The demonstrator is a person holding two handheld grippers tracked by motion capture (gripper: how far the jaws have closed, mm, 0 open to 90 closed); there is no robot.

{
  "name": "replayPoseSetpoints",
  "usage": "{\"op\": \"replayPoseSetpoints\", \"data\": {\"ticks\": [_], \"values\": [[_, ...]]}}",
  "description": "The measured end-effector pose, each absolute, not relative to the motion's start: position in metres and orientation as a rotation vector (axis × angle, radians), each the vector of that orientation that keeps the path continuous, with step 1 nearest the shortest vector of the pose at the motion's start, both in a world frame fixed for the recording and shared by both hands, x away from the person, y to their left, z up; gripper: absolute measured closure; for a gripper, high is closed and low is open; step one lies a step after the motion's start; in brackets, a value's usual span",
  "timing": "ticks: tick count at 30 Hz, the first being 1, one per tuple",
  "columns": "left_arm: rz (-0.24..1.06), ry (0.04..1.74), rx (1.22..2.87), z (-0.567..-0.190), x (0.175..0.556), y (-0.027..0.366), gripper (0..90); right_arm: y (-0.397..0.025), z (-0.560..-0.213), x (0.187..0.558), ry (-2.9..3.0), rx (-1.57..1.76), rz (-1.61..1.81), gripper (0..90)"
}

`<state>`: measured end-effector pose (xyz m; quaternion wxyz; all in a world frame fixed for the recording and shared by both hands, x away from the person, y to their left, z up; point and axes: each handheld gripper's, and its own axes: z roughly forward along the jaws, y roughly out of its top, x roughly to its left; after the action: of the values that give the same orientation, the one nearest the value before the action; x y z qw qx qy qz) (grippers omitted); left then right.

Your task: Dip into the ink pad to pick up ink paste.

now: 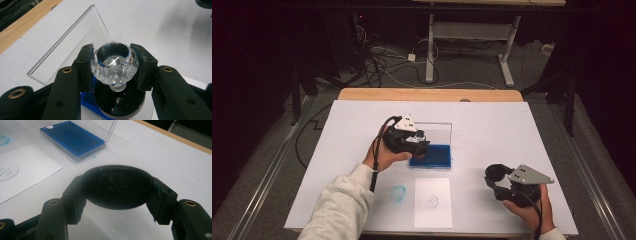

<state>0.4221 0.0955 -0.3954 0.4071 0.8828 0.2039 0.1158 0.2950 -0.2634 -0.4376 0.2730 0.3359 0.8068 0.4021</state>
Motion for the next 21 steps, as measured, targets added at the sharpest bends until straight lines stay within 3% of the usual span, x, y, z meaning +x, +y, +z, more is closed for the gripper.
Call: {"op": "replayPoseSetpoints", "data": {"ticks": [21], "values": [[0.315, 0.554, 2.227, -0.435, 0.430, 0.083, 54.7, -0.260, -0.442, 0.296, 2.203, 0.888, 1.040, 38.7]]}}
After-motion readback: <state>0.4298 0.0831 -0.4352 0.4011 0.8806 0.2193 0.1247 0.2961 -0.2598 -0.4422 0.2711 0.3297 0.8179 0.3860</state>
